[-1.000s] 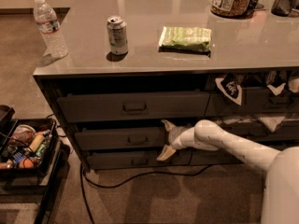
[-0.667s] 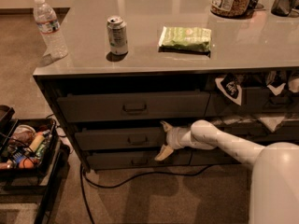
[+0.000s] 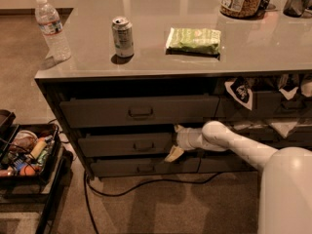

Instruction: Open middle drawer

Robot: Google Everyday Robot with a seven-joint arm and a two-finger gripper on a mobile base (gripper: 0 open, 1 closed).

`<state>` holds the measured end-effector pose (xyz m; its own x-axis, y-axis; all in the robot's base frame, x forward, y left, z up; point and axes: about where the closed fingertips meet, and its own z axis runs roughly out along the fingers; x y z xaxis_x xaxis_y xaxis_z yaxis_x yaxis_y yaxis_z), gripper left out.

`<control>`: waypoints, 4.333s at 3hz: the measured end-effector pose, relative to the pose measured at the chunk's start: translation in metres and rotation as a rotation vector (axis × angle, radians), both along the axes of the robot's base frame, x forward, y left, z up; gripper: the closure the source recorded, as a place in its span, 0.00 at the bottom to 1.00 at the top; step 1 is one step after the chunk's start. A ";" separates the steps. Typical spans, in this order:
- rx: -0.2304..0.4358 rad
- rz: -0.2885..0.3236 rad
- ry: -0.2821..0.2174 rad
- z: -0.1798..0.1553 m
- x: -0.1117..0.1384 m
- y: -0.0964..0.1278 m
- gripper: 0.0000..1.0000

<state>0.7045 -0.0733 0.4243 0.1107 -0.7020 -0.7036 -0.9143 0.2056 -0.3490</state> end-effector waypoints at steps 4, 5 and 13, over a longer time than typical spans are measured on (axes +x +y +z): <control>-0.004 -0.007 0.040 -0.018 -0.002 0.002 0.19; -0.004 -0.007 0.040 -0.018 -0.002 0.002 0.42; 0.011 0.062 0.066 0.002 -0.027 0.004 0.88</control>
Offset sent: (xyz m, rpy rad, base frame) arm -0.0002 -0.0007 -0.0136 -0.0141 0.0432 0.0002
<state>0.6778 -0.0697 0.4265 0.1066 -0.6872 -0.7186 -0.9464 0.1515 -0.2852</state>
